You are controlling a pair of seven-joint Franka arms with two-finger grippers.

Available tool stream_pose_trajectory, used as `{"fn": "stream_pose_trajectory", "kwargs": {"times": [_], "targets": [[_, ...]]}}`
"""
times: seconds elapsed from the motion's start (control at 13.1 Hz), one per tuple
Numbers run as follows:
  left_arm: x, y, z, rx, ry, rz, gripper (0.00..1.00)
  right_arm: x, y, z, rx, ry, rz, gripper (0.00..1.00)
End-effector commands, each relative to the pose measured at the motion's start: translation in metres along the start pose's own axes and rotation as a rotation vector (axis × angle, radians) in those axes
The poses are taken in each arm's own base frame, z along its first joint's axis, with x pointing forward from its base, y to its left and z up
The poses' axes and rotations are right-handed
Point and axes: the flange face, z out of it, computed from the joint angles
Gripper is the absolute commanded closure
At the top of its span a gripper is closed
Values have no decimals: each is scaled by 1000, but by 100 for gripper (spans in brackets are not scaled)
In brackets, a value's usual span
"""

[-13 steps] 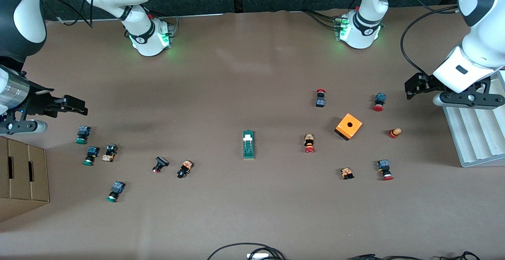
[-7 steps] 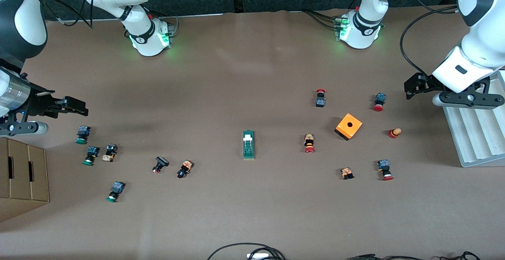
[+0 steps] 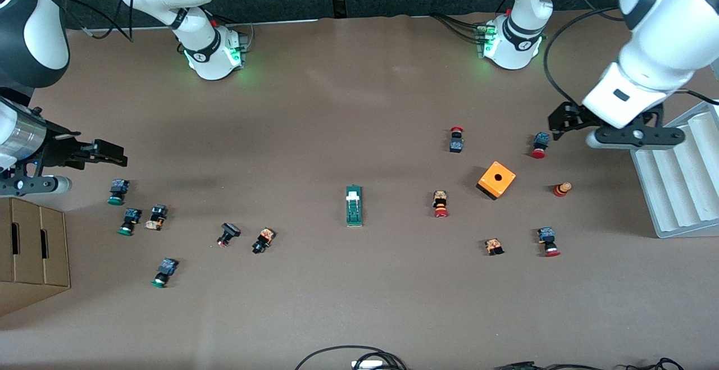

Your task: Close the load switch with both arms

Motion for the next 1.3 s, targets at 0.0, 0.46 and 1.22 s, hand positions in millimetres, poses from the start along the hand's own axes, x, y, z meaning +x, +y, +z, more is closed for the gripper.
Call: {"fn": "stream_pose_trajectory", "kwargs": {"times": [0.0,0.46,1.22], "targets": [[-3,33,-10,-2,4,-69,0,3,1,-6,-17,10,0,0],[-3,132,-14,-29,16,-212,0,6,2,-6,-9,12,11,0],[-26,294,25,17,110,-388,0,7,16,-12,-9,31,36,0]]}}
